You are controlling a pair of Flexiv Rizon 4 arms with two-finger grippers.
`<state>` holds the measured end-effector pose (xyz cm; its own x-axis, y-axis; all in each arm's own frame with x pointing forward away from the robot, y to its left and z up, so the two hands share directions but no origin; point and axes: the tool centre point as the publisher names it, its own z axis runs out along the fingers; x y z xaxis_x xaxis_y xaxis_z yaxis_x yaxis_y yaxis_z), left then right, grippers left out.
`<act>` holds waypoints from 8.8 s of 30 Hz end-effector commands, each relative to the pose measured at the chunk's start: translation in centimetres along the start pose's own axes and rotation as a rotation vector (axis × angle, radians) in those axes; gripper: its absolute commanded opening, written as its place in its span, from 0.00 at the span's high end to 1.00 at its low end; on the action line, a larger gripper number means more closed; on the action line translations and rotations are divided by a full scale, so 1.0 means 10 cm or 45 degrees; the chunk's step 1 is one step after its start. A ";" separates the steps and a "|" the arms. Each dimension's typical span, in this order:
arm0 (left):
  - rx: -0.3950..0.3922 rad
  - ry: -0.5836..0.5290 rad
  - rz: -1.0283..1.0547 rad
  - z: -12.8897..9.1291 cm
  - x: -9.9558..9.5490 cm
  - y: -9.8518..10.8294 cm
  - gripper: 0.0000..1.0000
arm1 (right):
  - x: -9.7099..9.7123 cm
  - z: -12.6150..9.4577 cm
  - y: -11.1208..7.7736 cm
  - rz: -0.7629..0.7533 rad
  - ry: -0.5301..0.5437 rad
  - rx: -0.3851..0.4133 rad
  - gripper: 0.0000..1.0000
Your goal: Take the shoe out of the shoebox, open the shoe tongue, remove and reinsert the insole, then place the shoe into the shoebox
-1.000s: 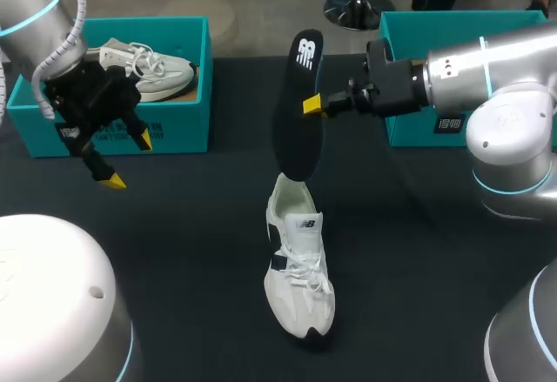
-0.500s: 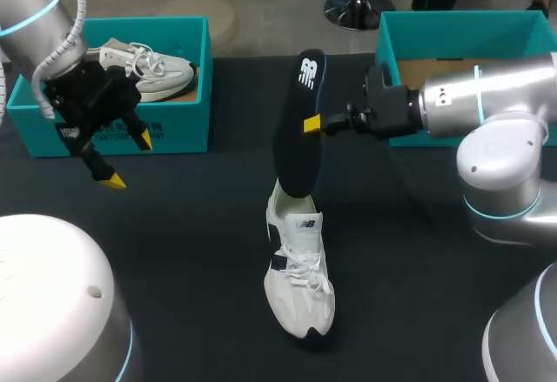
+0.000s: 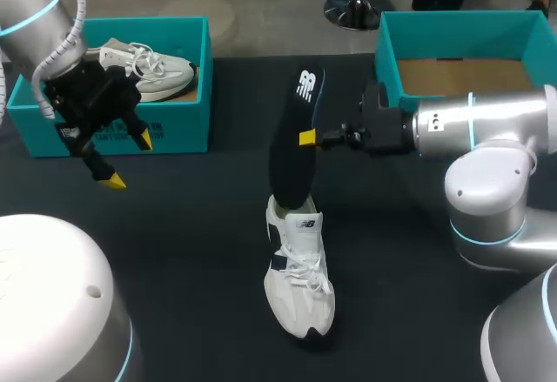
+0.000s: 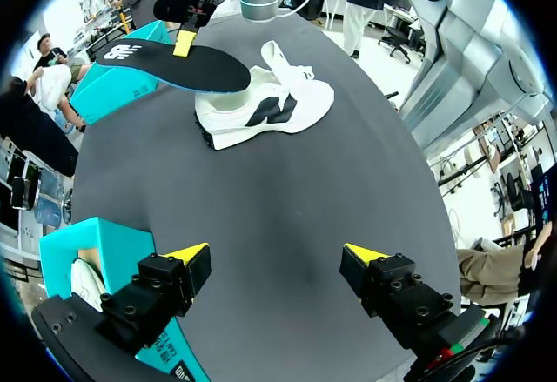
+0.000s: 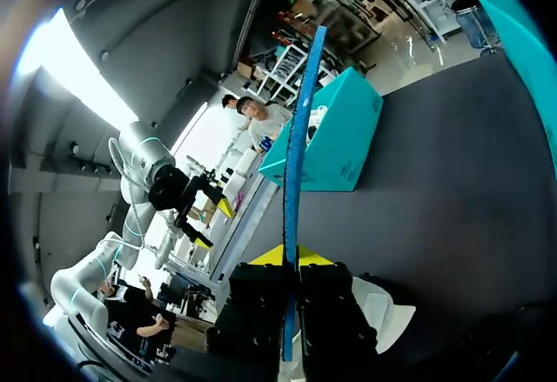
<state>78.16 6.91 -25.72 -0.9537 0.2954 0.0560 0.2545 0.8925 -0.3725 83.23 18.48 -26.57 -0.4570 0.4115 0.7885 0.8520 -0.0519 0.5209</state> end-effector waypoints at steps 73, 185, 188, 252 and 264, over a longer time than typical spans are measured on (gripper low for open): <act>-0.003 0.002 0.000 0.00 0.00 0.00 0.00 | -0.08 0.16 -0.16 -0.034 0.120 -0.013 1.00; -0.003 0.002 0.000 0.00 0.00 0.00 0.00 | -0.19 0.14 -1.16 0.071 0.136 0.088 1.00; -0.003 0.002 0.000 0.00 0.00 0.00 0.00 | -0.20 0.12 -1.14 0.074 0.133 0.092 0.86; -0.003 0.002 0.000 0.00 0.00 0.00 0.00 | -0.27 0.11 -1.18 0.067 0.102 0.118 0.86; -0.003 0.002 0.000 0.00 0.00 0.00 0.00 | -0.26 0.08 -0.94 0.007 0.090 0.148 0.69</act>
<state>78.17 6.91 -25.76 -0.9538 0.2953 0.0557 0.2545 0.8922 -0.3732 76.14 18.62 -34.17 -0.4674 0.3424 0.8151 0.8735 0.0366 0.4855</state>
